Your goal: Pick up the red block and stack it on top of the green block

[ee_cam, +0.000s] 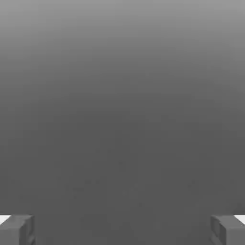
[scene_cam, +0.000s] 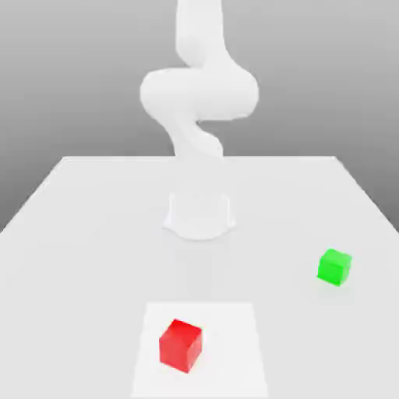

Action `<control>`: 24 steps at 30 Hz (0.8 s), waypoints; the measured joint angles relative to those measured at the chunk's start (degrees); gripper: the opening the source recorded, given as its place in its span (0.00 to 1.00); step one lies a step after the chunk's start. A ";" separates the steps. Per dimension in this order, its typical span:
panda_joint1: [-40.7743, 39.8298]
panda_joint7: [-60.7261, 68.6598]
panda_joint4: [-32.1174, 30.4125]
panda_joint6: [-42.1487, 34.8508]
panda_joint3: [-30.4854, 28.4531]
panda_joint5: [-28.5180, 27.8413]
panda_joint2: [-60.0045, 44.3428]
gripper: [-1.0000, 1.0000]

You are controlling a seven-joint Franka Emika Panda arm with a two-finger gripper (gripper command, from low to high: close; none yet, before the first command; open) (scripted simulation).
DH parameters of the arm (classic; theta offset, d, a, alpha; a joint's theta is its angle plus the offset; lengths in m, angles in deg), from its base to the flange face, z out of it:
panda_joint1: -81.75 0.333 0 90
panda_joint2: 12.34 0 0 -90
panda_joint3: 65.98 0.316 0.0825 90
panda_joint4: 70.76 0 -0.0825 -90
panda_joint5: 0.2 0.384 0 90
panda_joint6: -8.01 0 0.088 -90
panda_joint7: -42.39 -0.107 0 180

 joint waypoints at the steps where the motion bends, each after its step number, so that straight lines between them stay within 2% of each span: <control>1: -0.58 -1.10 -0.84 1.10 0.40 -0.18 -2.26 0.50; 14: -5.83 -14.41 -10.99 14.34 3.24 -2.53 -29.49 0.50; 21: -6.89 -19.81 -16.44 21.47 3.15 -1.38 -43.92 0.50; 24: -6.65 -20.94 -16.73 25.91 2.79 -1.52 -50.10 0.50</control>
